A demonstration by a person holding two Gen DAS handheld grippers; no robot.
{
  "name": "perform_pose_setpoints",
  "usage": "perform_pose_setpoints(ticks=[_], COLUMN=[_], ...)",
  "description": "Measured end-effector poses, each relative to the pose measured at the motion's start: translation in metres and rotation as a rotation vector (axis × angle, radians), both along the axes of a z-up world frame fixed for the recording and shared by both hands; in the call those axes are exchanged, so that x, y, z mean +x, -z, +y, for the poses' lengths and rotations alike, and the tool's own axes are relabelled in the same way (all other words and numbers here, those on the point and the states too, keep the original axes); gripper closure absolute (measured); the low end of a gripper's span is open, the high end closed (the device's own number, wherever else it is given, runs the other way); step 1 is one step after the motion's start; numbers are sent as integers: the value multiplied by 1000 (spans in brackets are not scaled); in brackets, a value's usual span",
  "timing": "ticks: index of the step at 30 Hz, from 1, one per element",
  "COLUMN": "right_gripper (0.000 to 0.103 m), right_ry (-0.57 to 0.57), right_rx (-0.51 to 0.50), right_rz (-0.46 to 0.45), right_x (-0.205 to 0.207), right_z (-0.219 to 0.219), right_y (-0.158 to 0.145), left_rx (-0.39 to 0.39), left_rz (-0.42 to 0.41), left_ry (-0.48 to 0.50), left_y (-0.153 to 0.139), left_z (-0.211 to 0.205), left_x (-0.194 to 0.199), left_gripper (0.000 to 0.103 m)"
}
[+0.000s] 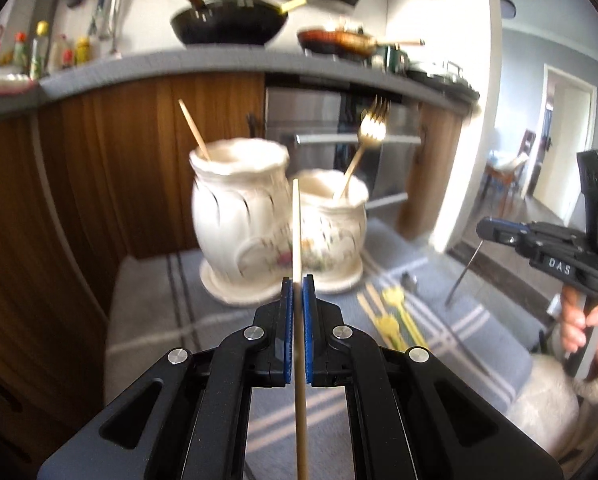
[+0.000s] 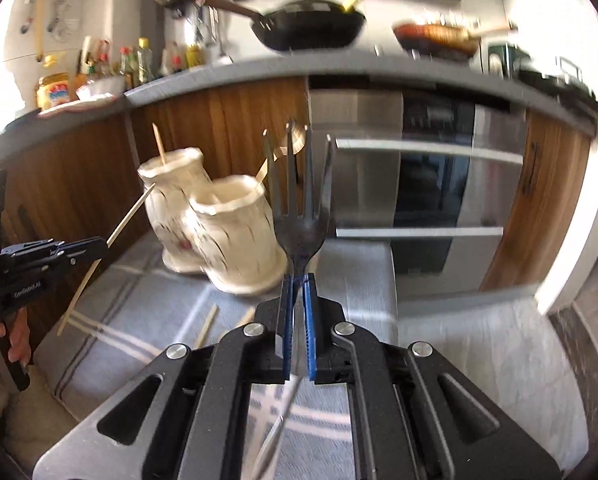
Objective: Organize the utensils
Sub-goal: 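Carry the chopstick to the taller pot while the right carries the fork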
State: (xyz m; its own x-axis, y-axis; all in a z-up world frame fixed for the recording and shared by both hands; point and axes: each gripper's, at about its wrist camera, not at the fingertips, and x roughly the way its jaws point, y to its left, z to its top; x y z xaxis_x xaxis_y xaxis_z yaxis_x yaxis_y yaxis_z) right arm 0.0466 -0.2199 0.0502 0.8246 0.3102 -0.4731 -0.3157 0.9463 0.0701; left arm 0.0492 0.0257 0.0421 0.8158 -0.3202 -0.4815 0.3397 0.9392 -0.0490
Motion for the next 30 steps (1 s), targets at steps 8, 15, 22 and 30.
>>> perform_pose_setpoints(ticks=[8, 15, 22, 30], right_gripper=[98, 98, 98, 98], right_ry=[-50, -87, -73, -46], right_rx=[36, 96, 140, 161], right_rz=[-102, -165, -210, -182], right_x=[7, 26, 56, 89], right_z=[24, 38, 51, 60], right_y=[-42, -75, -95, -81], left_rx=[-100, -229, -342, -285], left_rz=[-163, -281, -326, -353], left_ry=[-17, -1, 2, -55], left_y=[-45, -88, -110, -100], left_z=[19, 29, 31, 15], left_x=[2, 33, 78, 126], left_gripper=[98, 98, 98, 98])
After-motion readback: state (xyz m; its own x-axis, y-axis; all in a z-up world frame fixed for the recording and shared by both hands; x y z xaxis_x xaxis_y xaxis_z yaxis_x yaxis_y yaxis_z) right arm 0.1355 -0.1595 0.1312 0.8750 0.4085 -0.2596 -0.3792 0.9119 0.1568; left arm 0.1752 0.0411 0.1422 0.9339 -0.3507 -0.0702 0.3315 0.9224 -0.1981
